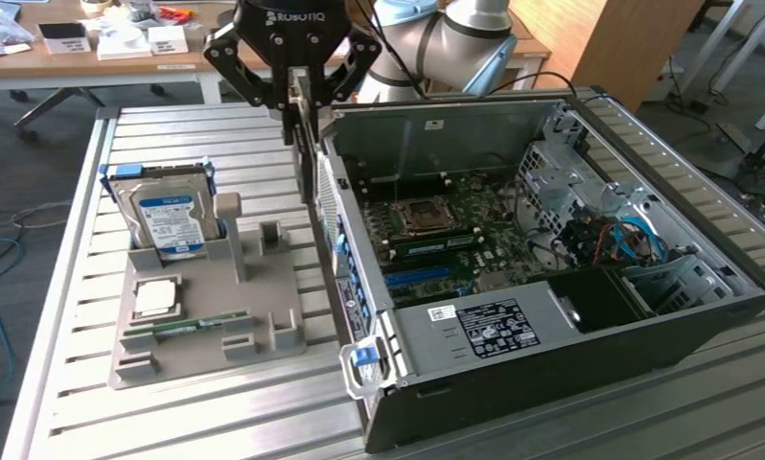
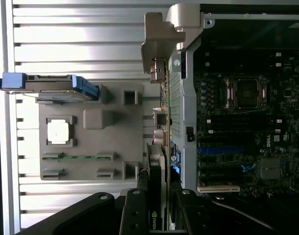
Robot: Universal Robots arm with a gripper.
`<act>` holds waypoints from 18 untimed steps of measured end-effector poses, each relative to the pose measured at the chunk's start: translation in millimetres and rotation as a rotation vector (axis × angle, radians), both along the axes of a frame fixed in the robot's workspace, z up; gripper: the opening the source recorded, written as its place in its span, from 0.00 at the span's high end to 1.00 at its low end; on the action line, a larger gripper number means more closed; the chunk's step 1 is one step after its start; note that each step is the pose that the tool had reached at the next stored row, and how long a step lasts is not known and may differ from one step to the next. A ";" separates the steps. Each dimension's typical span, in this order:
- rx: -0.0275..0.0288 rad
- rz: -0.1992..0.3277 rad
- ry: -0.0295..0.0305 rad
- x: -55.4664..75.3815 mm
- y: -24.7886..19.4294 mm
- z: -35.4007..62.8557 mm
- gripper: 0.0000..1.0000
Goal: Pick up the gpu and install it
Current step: 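Pick up the gpu and move the gpu toward the slot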
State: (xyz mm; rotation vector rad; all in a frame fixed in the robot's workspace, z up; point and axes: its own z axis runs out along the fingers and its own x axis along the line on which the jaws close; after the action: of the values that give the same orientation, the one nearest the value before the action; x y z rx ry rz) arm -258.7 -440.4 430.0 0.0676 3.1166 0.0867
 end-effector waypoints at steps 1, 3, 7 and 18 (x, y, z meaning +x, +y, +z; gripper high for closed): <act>0.0000 0.000 0.0001 0.8 0.0 0.0 0.73; 0.0000 0.000 0.0000 2.3 0.1 0.0 0.73; 0.0000 0.000 0.0001 5.2 0.2 0.0 0.73; -0.0001 0.000 0.0001 16.0 0.3 0.0 0.73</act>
State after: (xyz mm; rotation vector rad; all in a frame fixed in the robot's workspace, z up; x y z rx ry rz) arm -242.7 -440.1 430.1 0.0674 3.1167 0.0865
